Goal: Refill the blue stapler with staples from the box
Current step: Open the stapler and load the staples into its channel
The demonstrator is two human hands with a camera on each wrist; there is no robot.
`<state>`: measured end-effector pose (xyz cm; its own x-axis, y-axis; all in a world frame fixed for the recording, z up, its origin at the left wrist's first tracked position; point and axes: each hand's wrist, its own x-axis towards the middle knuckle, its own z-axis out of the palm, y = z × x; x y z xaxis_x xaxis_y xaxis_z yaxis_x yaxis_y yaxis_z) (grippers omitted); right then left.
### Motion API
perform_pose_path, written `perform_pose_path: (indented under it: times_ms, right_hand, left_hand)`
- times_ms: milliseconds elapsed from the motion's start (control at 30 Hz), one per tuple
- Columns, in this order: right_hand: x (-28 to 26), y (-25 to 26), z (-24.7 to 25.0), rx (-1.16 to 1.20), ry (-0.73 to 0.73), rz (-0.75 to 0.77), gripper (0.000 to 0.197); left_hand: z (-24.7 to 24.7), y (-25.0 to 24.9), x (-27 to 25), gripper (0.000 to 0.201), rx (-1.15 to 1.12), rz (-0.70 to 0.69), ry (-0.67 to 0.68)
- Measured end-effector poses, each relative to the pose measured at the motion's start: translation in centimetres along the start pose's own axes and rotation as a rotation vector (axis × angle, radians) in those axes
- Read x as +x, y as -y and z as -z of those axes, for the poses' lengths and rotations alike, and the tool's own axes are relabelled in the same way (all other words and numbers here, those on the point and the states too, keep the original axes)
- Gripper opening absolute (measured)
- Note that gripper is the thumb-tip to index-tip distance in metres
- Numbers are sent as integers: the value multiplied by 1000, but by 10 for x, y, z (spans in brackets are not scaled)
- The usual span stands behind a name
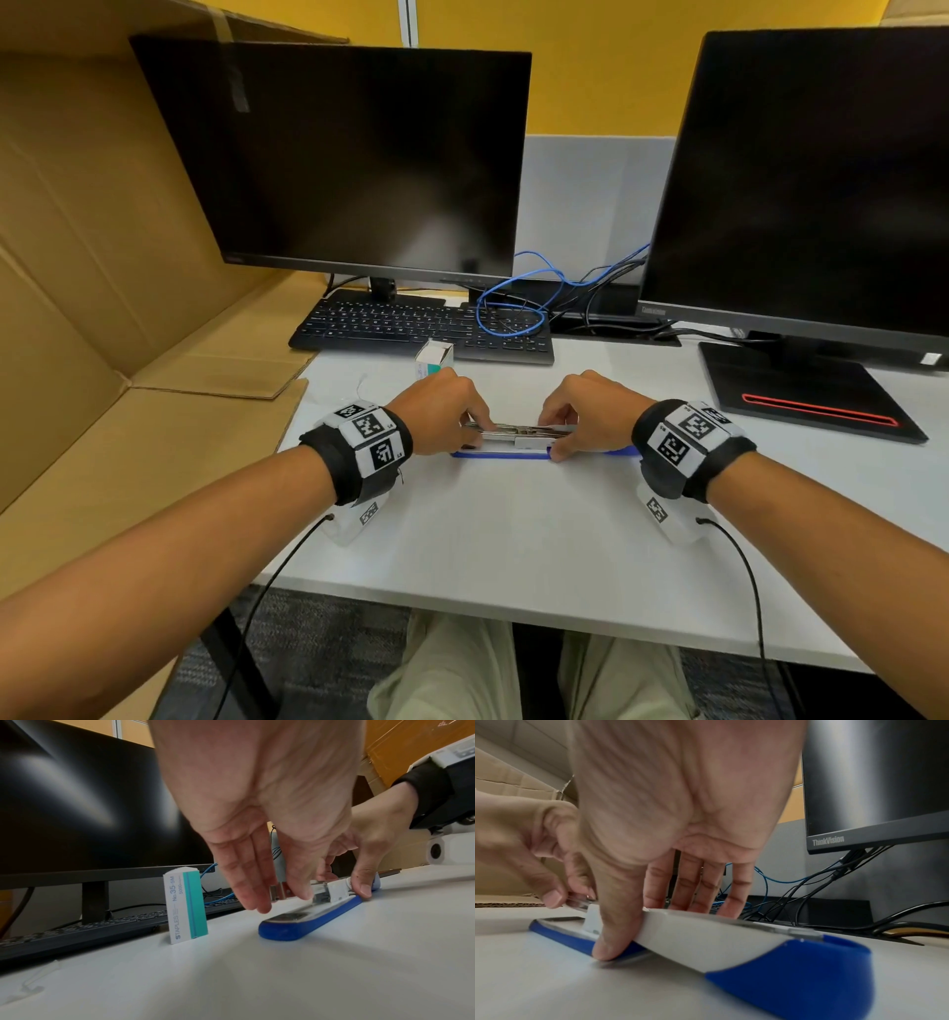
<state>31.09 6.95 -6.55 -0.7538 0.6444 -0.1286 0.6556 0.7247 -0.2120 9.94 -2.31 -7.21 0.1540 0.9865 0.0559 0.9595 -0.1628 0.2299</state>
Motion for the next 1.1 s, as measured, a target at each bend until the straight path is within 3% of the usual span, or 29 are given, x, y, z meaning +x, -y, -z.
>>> perform_pose_path:
  times_ms: [233, 633, 866, 1100]
  right_hand:
    - [-6, -9, 5, -79, 73, -53, 36]
    - [-14, -16, 11, -164, 55, -121, 29]
    - [-13, -10, 26, -177, -122, -79, 34]
    - [-10, -2, 33, -83, -204, -49, 48]
  left_hand:
    - [-3, -2, 0, 14, -94, 22, -27]
    - [-3, -1, 1, 12, -161, 44, -40]
    - [-2, 0, 3, 14, -152, 56, -27]
    - [-3, 0, 2, 12, -154, 62, -31]
